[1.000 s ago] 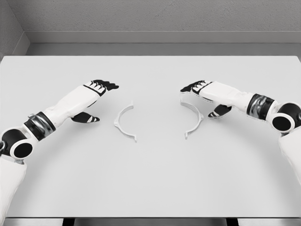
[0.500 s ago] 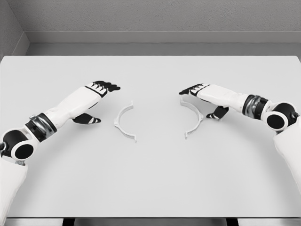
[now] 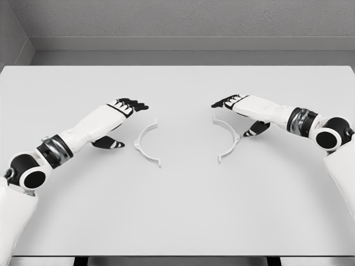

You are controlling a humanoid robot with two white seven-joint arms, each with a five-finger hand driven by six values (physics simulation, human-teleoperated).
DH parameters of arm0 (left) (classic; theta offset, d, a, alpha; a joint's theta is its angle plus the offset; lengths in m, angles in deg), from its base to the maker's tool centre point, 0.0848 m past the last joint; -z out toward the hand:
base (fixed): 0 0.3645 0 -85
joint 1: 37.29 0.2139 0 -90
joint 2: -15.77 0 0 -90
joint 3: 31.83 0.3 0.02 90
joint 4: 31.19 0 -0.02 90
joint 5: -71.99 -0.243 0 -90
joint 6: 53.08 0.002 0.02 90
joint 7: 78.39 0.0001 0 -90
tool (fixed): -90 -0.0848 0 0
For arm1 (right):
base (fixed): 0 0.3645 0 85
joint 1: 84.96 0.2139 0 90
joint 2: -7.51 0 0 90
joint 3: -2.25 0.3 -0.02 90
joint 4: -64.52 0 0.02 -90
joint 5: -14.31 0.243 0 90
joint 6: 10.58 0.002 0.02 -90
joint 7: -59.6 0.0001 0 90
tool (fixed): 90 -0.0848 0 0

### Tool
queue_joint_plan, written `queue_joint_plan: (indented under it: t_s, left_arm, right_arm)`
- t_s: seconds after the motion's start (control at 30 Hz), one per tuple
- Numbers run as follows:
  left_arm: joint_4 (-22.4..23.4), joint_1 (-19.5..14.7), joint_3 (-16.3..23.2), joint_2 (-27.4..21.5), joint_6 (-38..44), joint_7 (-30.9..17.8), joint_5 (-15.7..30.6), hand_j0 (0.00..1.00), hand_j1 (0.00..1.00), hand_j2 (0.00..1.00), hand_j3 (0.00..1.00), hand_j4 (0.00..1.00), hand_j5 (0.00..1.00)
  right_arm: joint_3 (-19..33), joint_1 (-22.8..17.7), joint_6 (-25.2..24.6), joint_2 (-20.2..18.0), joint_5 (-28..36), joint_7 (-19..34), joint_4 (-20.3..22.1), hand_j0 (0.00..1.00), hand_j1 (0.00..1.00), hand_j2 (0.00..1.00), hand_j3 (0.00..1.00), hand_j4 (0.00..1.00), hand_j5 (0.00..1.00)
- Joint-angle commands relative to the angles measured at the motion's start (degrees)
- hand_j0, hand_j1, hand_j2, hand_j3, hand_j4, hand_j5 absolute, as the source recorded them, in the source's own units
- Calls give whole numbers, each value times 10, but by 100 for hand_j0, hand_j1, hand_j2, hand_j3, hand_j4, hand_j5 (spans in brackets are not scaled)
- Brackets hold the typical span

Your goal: Assemble PVC drainage pipe clamps

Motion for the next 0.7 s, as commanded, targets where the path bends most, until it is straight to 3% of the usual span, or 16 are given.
queue_joint_plan:
  t_s: [0.0, 0.3, 0.67]
  left_arm:
    - [0, 0, 4, 3, 1, 0, 3, 100, 100, 100, 100, 100, 100]
    - [6, -7, 13, 14, 4, 0, 0, 100, 100, 100, 100, 100, 100]
    - [16, -8, 23, 23, 69, 0, -3, 100, 100, 100, 100, 100, 100]
  right_arm:
    - [0, 0, -1, -2, 5, 0, 1, 100, 100, 100, 100, 100, 100]
    - [-5, 4, -2, -3, 12, 0, 9, 100, 100, 100, 100, 100, 100]
    - [-8, -1, -1, -8, 14, 0, 17, 100, 100, 100, 100, 100, 100]
